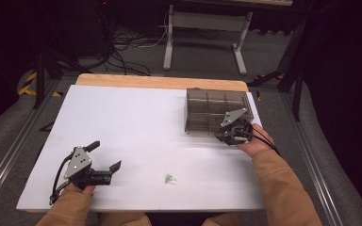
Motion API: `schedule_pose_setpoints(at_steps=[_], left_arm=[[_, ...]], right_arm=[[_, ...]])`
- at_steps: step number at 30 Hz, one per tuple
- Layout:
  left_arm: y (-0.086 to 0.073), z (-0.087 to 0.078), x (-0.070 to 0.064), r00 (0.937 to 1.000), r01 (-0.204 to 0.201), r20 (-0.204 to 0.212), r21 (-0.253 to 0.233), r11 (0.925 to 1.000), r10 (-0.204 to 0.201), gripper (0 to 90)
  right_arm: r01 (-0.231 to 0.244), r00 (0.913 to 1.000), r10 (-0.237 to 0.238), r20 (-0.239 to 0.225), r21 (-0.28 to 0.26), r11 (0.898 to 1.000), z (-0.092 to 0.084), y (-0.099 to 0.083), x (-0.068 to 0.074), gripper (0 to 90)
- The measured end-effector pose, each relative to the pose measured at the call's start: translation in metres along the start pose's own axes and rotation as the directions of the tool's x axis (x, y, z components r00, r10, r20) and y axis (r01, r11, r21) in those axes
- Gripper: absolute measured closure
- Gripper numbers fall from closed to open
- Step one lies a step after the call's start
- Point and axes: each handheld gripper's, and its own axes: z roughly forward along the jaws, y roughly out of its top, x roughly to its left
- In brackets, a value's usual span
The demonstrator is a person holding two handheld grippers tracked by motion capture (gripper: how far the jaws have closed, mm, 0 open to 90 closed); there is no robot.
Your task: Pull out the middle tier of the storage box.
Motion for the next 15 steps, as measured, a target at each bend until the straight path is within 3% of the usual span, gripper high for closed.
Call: schedule_pose_setpoints(at_steps=[15], left_arm=[[0.000, 0.002, 0.000, 0.9998, 0.018, 0.007, 0.000, 0.9998, -0.018, 0.3]], right_arm=[[0.037, 0.9991, -0.036, -0.023, 0.037, 0.999, -0.009, -0.004, 0.011, 61.9]])
